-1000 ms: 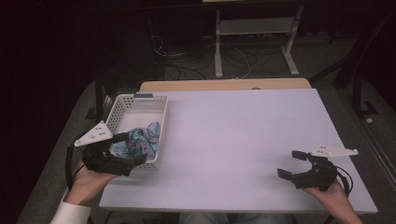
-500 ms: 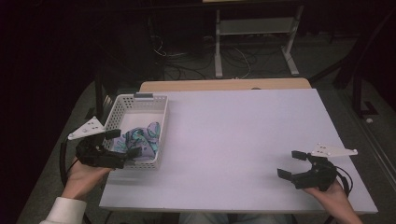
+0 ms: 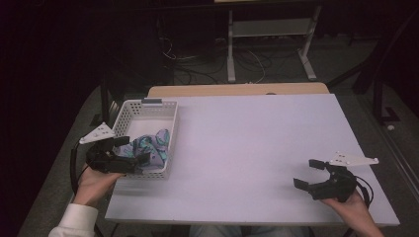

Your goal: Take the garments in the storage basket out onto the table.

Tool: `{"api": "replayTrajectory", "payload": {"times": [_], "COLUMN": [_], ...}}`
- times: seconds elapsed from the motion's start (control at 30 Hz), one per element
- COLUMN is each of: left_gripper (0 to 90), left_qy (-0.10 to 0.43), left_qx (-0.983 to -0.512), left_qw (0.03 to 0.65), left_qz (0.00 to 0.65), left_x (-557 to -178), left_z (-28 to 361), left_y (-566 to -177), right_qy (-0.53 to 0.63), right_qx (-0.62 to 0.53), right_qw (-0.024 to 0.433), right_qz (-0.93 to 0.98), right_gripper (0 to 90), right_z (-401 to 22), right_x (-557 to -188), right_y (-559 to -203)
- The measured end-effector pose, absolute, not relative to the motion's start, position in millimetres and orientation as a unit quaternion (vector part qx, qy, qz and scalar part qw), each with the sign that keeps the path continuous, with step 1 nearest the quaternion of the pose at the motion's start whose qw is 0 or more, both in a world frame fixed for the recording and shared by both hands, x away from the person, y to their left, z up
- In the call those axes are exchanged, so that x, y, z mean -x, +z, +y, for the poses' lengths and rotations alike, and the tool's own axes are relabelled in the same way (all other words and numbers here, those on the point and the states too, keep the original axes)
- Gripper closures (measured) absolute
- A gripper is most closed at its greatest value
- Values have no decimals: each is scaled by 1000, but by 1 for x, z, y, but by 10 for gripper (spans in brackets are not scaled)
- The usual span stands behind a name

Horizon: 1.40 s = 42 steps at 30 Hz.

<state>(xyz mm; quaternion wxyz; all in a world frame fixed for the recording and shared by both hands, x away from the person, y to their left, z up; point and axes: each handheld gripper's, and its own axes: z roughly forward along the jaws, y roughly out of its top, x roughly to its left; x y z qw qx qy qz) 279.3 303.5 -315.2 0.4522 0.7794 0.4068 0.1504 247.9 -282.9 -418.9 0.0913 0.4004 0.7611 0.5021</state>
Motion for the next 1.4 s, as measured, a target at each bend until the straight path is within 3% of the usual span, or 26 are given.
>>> {"api": "replayTrajectory", "payload": {"times": [1.4], "left_gripper": [0], "left_qy": [110], "left_qx": [-781], "left_qw": [426], "left_qz": [443], "left_x": [-306], "left_z": [291], "left_y": [-371], "right_qy": [498], "right_qx": [-398], "right_qw": [88], "right_qz": [765], "right_gripper": [0], "right_z": [-281], "right_x": [-248], "right_y": [-419]}}
